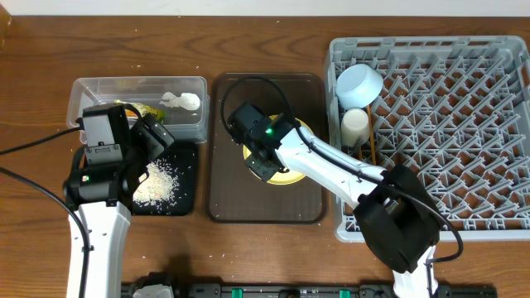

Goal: Sort waste into correct bins and load items into the dishwasher rack
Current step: 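Return the right gripper to the pink bowl and grasp its rim, then carry the pink bowl into the dish rack and set it down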

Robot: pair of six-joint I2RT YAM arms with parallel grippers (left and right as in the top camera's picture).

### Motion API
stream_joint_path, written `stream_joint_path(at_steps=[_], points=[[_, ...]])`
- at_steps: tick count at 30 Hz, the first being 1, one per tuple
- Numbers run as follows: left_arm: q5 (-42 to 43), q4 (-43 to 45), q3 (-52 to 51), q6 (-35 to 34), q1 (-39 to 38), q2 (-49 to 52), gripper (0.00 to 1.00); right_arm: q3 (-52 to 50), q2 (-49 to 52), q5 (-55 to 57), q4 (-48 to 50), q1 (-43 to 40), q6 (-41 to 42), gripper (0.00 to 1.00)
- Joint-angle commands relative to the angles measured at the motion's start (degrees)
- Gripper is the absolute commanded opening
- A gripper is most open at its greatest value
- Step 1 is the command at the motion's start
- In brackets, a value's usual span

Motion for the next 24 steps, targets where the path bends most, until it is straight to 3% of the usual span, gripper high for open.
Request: stream_joint_path(at_steps=[1, 17, 20, 24], points=[[-0.7, -0.2, 0.6, -0.5, 0.2, 0.1, 0.96, -0.6, 0.7, 0.9, 0.3, -0.3, 0.6, 0.13], [-0.7, -0.2, 0.6, -0.5, 0.2, 0.1, 0.96, -2.7, 0.7, 2.7, 3.0, -0.3, 0.6, 0.11], [-0.7, -0.2, 0.6, -0.5, 0.2, 0.1, 0.96, -2.7, 0.7, 2.3, 2.8, -0.3, 0.6, 0.01], [-0.7, -0.2, 0.6, -0.5, 0.2, 0.1, 0.96, -1.7, 0.5, 1.4, 1.7, -0.3, 2.0, 0.01]])
